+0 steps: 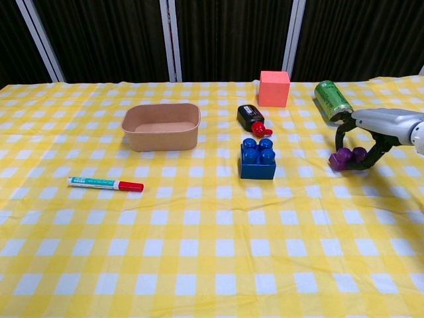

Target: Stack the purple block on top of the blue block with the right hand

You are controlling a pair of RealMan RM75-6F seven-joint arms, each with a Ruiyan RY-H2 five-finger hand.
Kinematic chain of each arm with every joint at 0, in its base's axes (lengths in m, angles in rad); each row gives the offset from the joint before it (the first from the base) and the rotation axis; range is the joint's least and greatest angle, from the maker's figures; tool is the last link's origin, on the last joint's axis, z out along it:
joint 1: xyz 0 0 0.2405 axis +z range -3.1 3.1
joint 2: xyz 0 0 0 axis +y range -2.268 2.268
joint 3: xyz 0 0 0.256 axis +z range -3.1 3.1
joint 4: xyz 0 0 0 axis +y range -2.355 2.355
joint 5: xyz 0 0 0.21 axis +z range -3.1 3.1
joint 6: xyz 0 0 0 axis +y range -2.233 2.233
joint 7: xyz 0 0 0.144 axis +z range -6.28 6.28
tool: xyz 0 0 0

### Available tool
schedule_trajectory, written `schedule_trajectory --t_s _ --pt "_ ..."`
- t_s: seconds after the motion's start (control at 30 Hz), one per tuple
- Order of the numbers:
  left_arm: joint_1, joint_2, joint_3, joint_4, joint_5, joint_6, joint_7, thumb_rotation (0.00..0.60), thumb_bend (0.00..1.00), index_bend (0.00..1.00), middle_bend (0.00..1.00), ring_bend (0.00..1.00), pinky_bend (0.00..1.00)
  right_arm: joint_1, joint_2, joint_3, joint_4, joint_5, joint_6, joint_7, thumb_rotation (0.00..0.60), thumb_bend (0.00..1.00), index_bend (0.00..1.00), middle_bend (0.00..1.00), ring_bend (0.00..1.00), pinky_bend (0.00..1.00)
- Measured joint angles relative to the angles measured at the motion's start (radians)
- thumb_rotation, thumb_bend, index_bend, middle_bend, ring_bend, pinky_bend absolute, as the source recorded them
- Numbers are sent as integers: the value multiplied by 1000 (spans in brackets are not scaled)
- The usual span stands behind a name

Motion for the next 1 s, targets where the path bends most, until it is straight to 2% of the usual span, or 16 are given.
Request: schedule_trajectory --t_s 0.23,0.4,0.63,0.8,1.0 --pt "-1 1 2 -3 0 -6 -7 600 182 163 67 0 52 3 11 3 -42 6 16 -46 600 426 530 0 0 0" --pt "-3 5 4 -4 7 -12 -26 600 182 163 67 0 52 8 28 16 -118 48 36 -127 600 456 531 0 0 0" --pt "-5 24 7 6 22 -28 -101 600 182 163 67 0 52 30 47 50 -272 208 83 -309 600 466 554 0 0 0" --pt "-9 34 6 21 24 -44 -142 600 182 163 67 0 52 58 45 80 -385 356 166 -449 600 498 582 0 0 0" --pt "-14 40 4 36 24 -59 -179 600 182 163 67 0 52 105 23 103 -460 507 248 -581 600 531 610 0 0 0"
